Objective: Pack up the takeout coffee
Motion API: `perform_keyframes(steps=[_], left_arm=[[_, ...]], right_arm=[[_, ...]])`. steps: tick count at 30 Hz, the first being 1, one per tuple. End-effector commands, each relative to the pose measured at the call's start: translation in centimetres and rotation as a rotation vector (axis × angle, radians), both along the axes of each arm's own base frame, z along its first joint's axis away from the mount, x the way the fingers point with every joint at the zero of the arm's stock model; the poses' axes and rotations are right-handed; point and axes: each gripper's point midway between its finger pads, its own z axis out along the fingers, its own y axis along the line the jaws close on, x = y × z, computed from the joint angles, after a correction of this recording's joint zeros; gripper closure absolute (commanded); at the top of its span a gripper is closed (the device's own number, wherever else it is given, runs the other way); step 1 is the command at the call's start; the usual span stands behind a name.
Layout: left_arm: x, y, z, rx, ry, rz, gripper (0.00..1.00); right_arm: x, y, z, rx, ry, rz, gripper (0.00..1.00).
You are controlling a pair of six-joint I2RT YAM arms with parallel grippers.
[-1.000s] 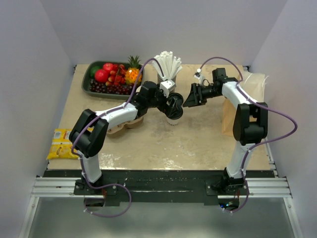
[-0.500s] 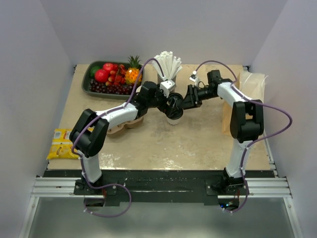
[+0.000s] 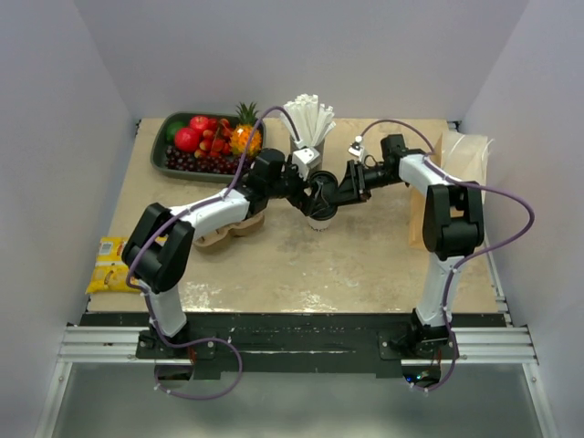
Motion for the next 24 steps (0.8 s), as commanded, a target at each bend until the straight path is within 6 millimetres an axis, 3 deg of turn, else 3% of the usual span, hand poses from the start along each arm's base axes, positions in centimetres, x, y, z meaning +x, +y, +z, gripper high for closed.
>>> perform_keyframes(steps=[1,7,13,20,24], left_arm=[[-1.5,0.8,3.7,-0.068,-0.04,-0.078,0.03],[-2.8,0.3,2.2,-0.102,0.038,-0.116,0.03],[-2.0,-0.2,0.6,-0.106,0.066,-0.098,0.03],[-2.2,0.5,-1.8,-0.099,0.12,-0.089,0.04],[-2.8,1.1,-2.0,-0.162,0.194,-0.119,0.06]], right_arm=[[-0.2,-0.1,-2.2,-0.017,0.04,0.002,0.53],[-0.8,0.2,-2.9,0.017,0.075,0.013,0.54],[-0.9,0.1,-4.1,0.009,0.113,0.011,0.56],[-1.4,0.0,-5.2,-0.001,0.139,0.014,0.57],[-1.4,-0.2,-5.4,-0.025,0.128,0.013,0.57]])
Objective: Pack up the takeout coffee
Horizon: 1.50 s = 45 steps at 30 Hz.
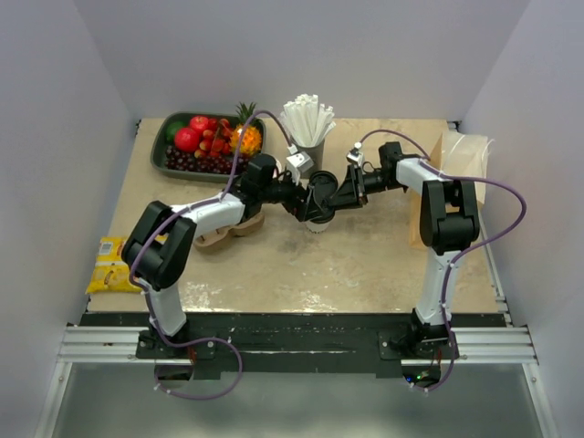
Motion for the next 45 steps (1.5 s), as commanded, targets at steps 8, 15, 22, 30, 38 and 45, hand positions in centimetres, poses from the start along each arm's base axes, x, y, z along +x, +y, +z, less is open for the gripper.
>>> perform_keyframes(steps=[8,15,22,30,38,45], left_arm=[[0.4,0.9,2.9,-0.213,0.168,0.018,0.06],[0.9,1.5,-0.2,-0.228,0.337,0.104,0.07],[0.8,2.3,-4.6,-0.237,0.509,0.21,0.08],[1.3,3.1,-7.9,-0.165,0.543,0.298,0.09],[1.8,2.3,-4.8,-0.198,0.443,0.225,0.09],[2.6,1.6,0.1,-0.241,0.325,0.157,0.05]], right_arm=[[0.4,-1.1,-3.5,-0.162,-0.051,0.011,0.56],[0.4,-1.1,-3.3,-0.183,-0.077,0.022,0.55],[0.3,-1.1,-3.5,-0.197,-0.08,0.033,0.55],[-0.1,-1.5,-4.8,-0.233,-0.065,0.045,0.55],[0.7,-1.4,-4.2,-0.226,-0.098,0.044,0.55],[1.0,-0.8,-2.9,-0.178,-0.099,0.037,0.53]])
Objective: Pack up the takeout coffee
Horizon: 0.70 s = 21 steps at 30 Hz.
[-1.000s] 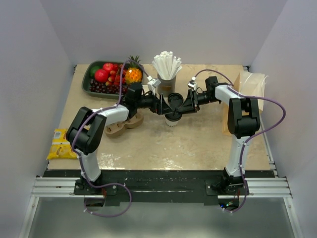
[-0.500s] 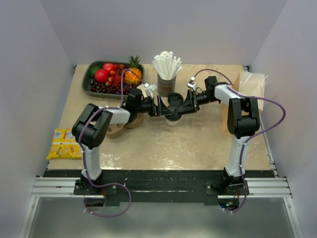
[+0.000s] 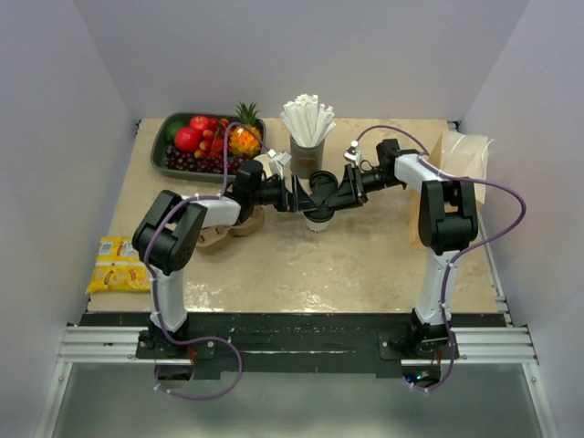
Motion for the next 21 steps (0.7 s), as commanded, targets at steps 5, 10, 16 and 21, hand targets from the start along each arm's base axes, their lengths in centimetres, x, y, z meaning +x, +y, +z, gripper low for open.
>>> perform_keyframes(steps=[5,10,16,21], left_arm=[[0.7,0.4,3.3,0.04,-0.122,-0.018,0.05],[0.5,0.0,3.7,0.026,-0.127,-0.053,0.05],[0.2,-0.8,4.1,-0.015,-0.113,-0.106,0.06],[-0.2,-1.0,4.1,-0.029,-0.106,-0.141,0.07]], right_arm=[[1.2,-0.6,-2.2,-0.1,-0.045,-0.024,0.52],[-0.1,-0.1,-1.9,-0.055,0.027,-0.046,0.43],[-1.3,0.5,-1.1,0.025,0.085,-0.048,0.34],[-2.2,1.1,-0.6,0.046,0.093,-0.031,0.3]])
